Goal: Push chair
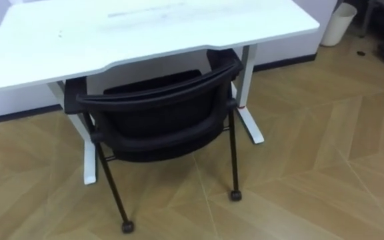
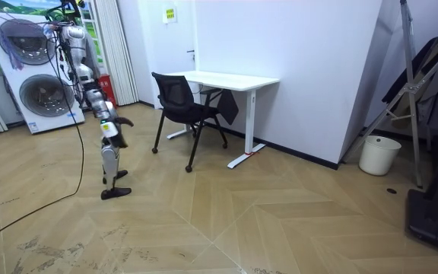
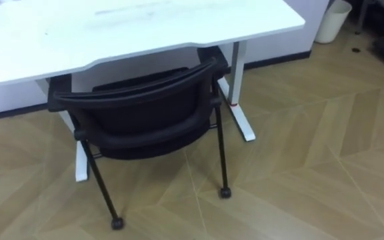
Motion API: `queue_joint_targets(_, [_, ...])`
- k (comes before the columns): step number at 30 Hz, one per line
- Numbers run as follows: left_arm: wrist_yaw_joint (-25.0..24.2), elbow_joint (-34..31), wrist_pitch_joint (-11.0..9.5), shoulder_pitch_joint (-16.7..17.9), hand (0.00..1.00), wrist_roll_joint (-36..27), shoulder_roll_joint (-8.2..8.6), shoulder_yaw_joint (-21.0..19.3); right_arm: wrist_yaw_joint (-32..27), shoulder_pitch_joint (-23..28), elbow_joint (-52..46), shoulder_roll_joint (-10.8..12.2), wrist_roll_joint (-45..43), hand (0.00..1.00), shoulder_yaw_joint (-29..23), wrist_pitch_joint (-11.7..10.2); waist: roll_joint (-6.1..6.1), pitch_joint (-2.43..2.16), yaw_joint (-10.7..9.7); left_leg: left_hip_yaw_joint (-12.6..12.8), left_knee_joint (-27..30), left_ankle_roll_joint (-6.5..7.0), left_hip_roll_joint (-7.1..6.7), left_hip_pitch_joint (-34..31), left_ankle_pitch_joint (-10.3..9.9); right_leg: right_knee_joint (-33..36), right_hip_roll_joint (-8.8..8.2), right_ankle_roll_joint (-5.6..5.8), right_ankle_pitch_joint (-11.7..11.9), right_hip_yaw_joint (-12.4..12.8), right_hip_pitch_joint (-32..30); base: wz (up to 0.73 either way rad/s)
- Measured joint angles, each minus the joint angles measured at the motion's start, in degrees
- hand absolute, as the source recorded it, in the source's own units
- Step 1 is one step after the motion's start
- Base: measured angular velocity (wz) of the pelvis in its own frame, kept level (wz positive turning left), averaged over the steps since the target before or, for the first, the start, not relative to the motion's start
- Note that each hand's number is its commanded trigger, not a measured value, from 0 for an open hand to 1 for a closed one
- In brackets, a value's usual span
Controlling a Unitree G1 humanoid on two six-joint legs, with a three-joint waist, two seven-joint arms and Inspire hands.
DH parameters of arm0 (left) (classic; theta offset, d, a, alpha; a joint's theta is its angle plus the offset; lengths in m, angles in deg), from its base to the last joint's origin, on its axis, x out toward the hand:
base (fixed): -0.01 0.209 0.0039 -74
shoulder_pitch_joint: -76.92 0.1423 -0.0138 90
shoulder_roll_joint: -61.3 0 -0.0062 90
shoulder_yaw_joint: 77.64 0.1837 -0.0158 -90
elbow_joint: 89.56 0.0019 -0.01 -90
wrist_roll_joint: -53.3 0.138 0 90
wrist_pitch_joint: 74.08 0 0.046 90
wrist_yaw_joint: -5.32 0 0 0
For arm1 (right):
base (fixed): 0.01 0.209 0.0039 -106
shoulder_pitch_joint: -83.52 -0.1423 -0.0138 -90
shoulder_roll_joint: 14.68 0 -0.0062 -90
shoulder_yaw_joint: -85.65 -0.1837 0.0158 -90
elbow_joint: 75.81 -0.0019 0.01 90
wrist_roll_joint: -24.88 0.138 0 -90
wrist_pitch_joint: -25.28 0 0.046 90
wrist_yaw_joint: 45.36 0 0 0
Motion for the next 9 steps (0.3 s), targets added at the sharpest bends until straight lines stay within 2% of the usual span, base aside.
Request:
queue_joint_targets(3, [-2.3,-3.0,1.1,-4.1,0.00,0.3,0.71,6.8,4.2,-4.0,-0.1,0.1,-4.1,0.00,6.7,0.6,-0.39,0.43,-0.1,0.0,-0.2,-0.12,-0.29,-0.1,0.0,0.0,0.08,0.00,0.0,-0.2,0.0,0.01])
queue_joint_targets(5, [-3.6,-3.5,1.3,-5.8,0.00,0.3,1.43,8.2,5.6,-4.6,-0.2,0.1,-5.7,0.00,8.0,0.7,-0.58,0.84,0.0,-0.1,-0.4,-0.15,-0.41,-0.2,0.0,0.0,0.08,0.00,0.0,-0.3,-0.2,0.02])
queue_joint_targets(9, [-5.3,-3.9,1.2,-6.3,0.00,1.3,2.21,8.8,7.4,-4.3,-1.1,0.3,-8.3,0.00,9.9,0.7,-0.38,0.86,-0.1,-0.1,-0.4,-0.15,-0.47,-1.0,0.0,0.0,0.00,0.00,0.0,-0.6,-1.1,-0.02])
